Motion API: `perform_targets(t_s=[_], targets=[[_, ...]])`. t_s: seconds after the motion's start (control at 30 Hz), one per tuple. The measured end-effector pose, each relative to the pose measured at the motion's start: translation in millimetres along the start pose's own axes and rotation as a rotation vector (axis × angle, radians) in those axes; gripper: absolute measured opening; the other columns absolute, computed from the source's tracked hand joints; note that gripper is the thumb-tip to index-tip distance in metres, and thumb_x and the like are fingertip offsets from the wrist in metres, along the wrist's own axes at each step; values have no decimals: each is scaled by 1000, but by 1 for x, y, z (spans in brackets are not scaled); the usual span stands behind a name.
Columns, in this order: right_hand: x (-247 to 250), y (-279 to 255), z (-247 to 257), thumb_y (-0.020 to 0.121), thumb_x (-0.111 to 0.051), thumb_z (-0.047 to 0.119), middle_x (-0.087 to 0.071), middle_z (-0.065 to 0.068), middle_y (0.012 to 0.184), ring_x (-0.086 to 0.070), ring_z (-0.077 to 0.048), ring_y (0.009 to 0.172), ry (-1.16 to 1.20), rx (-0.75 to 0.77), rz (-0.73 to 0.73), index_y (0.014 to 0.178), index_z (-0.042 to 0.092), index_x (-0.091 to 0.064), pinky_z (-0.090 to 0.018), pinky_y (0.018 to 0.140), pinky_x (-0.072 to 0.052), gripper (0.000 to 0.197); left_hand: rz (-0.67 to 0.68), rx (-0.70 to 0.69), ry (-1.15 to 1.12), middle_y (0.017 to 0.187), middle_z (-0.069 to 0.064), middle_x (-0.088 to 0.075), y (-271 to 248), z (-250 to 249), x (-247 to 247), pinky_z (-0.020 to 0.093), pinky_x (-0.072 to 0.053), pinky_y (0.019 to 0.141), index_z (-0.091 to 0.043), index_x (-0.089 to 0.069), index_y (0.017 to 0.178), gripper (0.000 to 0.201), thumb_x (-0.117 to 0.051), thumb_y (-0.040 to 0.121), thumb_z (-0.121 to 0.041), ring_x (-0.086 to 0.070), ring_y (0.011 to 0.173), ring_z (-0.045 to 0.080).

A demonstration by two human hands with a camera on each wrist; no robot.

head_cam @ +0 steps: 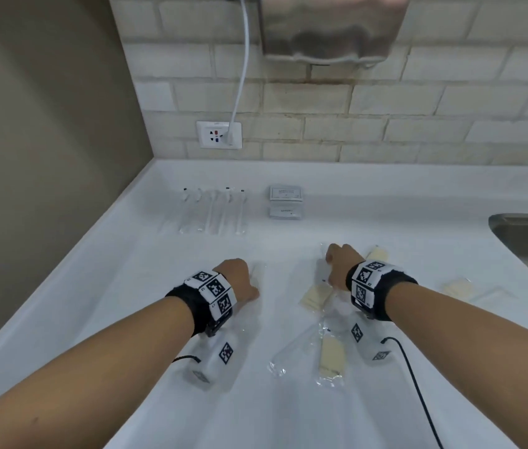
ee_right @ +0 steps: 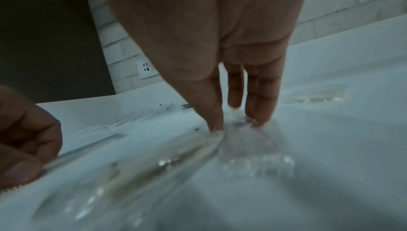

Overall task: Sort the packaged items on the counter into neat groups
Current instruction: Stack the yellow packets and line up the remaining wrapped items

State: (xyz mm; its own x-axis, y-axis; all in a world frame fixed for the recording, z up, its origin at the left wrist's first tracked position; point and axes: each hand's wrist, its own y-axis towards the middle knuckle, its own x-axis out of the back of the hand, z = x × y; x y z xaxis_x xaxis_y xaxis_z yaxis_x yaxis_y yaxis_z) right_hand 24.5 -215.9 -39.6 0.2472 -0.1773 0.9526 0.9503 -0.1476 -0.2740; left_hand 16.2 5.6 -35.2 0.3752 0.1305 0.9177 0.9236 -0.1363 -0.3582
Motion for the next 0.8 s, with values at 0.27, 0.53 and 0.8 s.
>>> perform_targets(t_s=[0.27,0.53,0.8], targets=[[3,-19,-17,68,-79,16,-53,-18,122,-56,-36,111,308,-217,19,136,4,-35,-44,96,-49,82,-29,-10,-123,80,6,-54,-15,-21,-8,26,-38,57,-8,-51,82,12,-57,87,-17,-49,68,19],[12,-41,-22,86,-61,6,-62,-7,121,-59,-26,112,311,-82,-45,119,11,-62,-30,89,-51,33,-10,-127,-199,82,2,-51,-25,-19,-21,23,-32,54,-10,-48,96,13,-42,98,-21,-51,83,23],[8,-68,-40,88,-52,22,-67,-10,107,-60,-25,85,511,0,-50,109,14,-51,-30,72,-46,22,59,-297,-306,97,6,-67,-47,-41,-30,36,-50,71,-15,-43,111,35,-56,88,-38,-64,83,25]])
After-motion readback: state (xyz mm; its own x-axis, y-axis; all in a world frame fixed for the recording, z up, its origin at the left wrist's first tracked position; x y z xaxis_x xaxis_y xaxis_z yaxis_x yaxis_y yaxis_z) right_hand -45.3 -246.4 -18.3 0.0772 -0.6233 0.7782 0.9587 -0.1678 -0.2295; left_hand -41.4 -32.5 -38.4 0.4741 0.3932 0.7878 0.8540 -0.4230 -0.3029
